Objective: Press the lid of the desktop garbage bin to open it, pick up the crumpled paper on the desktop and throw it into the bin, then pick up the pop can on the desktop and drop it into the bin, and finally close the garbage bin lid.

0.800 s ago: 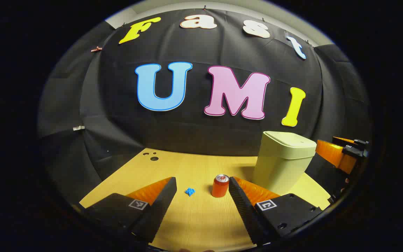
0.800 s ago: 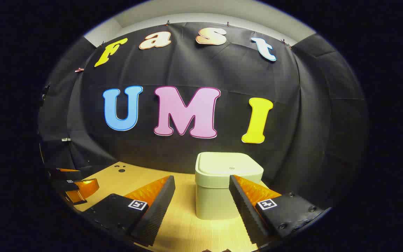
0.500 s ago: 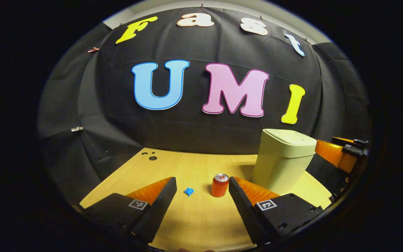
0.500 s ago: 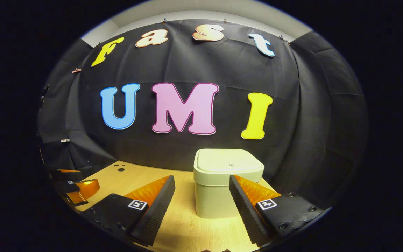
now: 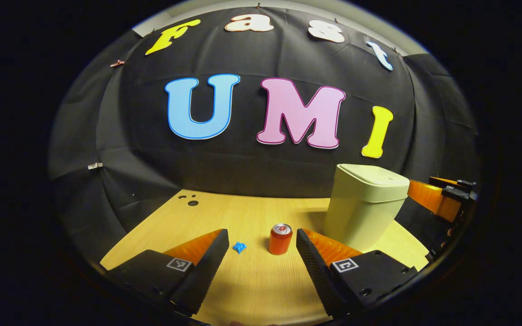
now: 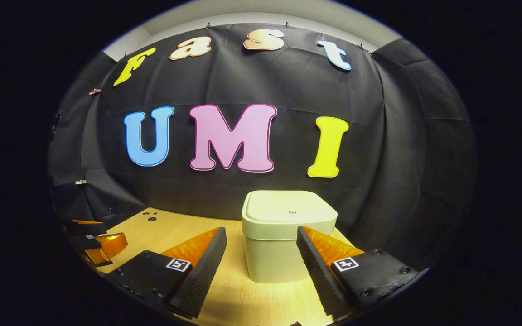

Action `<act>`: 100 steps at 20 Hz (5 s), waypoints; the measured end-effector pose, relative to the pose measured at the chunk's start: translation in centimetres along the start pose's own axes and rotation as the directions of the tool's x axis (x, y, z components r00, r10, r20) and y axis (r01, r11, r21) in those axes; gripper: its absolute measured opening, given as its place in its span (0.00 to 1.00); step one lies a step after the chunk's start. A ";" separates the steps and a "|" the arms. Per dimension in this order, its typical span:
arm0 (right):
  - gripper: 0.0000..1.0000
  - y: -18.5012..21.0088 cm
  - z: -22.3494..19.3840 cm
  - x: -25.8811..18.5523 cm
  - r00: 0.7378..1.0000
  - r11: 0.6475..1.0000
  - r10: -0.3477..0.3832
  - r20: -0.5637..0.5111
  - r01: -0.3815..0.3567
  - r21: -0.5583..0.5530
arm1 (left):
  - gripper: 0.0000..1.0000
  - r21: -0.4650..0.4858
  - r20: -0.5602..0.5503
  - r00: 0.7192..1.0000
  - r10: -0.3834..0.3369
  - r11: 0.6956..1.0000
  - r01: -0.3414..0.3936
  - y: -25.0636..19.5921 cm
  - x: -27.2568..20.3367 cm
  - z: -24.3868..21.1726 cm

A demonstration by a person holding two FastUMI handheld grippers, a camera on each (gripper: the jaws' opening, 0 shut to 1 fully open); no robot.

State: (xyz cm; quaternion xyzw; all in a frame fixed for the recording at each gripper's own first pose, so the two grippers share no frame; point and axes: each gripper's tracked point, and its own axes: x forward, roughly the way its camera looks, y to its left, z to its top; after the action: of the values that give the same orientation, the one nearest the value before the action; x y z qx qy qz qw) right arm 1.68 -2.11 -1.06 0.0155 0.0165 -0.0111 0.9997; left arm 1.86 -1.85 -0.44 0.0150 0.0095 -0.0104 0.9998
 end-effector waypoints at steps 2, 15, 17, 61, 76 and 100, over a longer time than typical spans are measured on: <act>0.98 -0.2 -0.2 0.0 1.000 1.000 -0.001 -0.005 0.001 0.004 | 0.96 0.005 -0.001 1.000 -0.002 1.000 0.002 -0.3 0.1 0.0; 0.98 -1.0 0.1 1.2 1.000 1.000 0.019 -0.008 -0.019 0.003 | 0.96 0.016 -0.013 1.000 0.008 1.000 -0.008 -1.4 1.0 -0.5; 0.96 -1.0 0.0 1.3 1.000 1.000 0.025 -0.010 -0.025 -0.004 | 0.96 0.015 -0.013 1.000 0.009 1.000 -0.009 -1.6 1.1 -0.6; 0.05 -5.0 0.6 11.8 0.983 0.996 0.092 -0.160 -0.089 0.026 | 0.96 0.058 -0.065 0.996 0.057 0.997 -0.053 -1.4 2.5 -2.3; 0.05 -6.6 -1.7 14.1 0.978 0.998 0.040 -0.205 -0.028 0.063 | 0.96 0.055 -0.090 0.993 0.079 0.996 -0.074 0.0 3.4 -3.0; 0.05 -4.2 -4.8 8.8 0.963 0.998 0.043 -0.267 -0.030 0.054 | 0.96 0.023 -0.104 0.992 0.077 0.997 -0.075 3.3 -0.3 -4.6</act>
State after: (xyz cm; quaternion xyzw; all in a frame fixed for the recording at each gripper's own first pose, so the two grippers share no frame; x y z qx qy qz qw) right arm 10.25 -6.31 -6.28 0.0421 0.1510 0.0091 0.9876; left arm 1.55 1.57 -4.98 0.0254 0.0614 0.0282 0.9974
